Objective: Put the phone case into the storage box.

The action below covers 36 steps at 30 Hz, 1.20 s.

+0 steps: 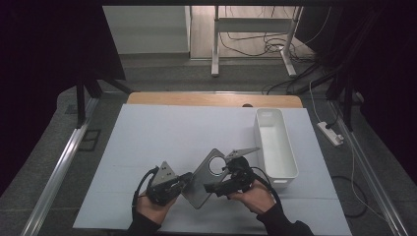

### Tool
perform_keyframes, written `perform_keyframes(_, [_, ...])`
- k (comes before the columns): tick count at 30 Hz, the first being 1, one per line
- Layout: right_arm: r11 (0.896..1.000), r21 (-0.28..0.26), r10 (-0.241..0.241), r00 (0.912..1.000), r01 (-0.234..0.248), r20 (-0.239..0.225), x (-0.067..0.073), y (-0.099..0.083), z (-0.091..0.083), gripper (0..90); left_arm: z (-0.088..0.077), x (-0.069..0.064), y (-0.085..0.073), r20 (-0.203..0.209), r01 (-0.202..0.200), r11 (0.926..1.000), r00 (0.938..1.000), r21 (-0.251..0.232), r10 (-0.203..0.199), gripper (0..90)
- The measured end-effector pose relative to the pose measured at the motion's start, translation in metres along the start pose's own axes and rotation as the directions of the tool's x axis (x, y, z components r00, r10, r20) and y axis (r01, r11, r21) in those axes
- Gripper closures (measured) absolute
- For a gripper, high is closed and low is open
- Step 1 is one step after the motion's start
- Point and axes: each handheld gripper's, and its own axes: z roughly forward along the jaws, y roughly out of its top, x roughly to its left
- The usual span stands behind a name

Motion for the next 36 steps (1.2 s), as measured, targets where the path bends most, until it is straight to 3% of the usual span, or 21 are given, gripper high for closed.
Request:
perform_keyframes(6, [1.0, 0.008, 0.015, 0.9999, -0.015, -0.004, 0.001, 0.002, 0.005, 3.7, -0.001, 0.0, 0.0, -0.002, -0.003, 1.0, 1.0, -0.002, 0.003, 89.0])
perform_keyframes(9, [1.0, 0.0, 0.031, 0.9994, -0.031, -0.012, 0.0, 0.002, 0.004, 14.7, -0.001, -0.001, 0.0, -0.002, -0.004, 1.0, 1.0, -0.005, 0.004, 89.0])
perform_keyframes(11, [0.999, -0.006, 0.05, 0.9975, -0.051, -0.05, -0.003, 0.003, 0.003, 26.3, -0.002, -0.001, 0.001, -0.004, -0.005, 0.9999, 1.0, -0.009, 0.005, 89.0])
perform_keyframes(13, [0.998, -0.005, 0.054, 0.9961, -0.055, -0.069, -0.003, 0.003, 0.003, 28.8, -0.002, -0.001, 0.001, -0.004, -0.006, 0.9999, 1.0, -0.011, 0.006, 89.0])
perform_keyframes(17, [0.998, -0.001, 0.068, 0.9917, -0.068, -0.109, -0.004, 0.003, 0.003, 44.3, -0.004, -0.002, 0.001, -0.007, -0.01, 0.9997, 0.9999, -0.022, 0.01, 89.0])
perform_keyframes(23, [0.994, -0.005, 0.103, 0.975, -0.106, -0.197, -0.008, 0.003, 0.002, 63.8, -0.005, -0.002, 0.0, -0.001, -0.016, 0.9994, 0.9999, -0.031, 0.016, 88.9])
perform_keyframes(27, [0.987, -0.006, 0.154, 0.9517, -0.162, -0.266, -0.013, 0.002, 0.001, 75.0, -0.004, -0.001, 0.0, 0.008, -0.017, 0.9993, 0.9998, -0.033, 0.017, 88.9])
perform_keyframes(28, [0.987, -0.006, 0.154, 0.9517, -0.162, -0.266, -0.013, 0.002, 0.001, 75.0, -0.004, -0.001, 0.0, 0.008, -0.019, 0.9993, 0.9998, -0.032, 0.02, 88.9])
perform_keyframes(29, [0.984, -0.011, 0.17, 0.9453, -0.18, -0.278, -0.014, 0.001, 0.001, 77.5, -0.004, -0.001, 0.0, 0.017, -0.02, 0.9993, 0.9996, -0.033, 0.02, 88.8])
perform_keyframes(36, [0.98, -0.007, 0.191, 0.9423, -0.201, -0.275, -0.017, 0.0, -0.001, 85.3, -0.002, -0.002, 0.0, 0.039, -0.046, 0.9989, 0.9982, -0.01, 0.046, 86.6])
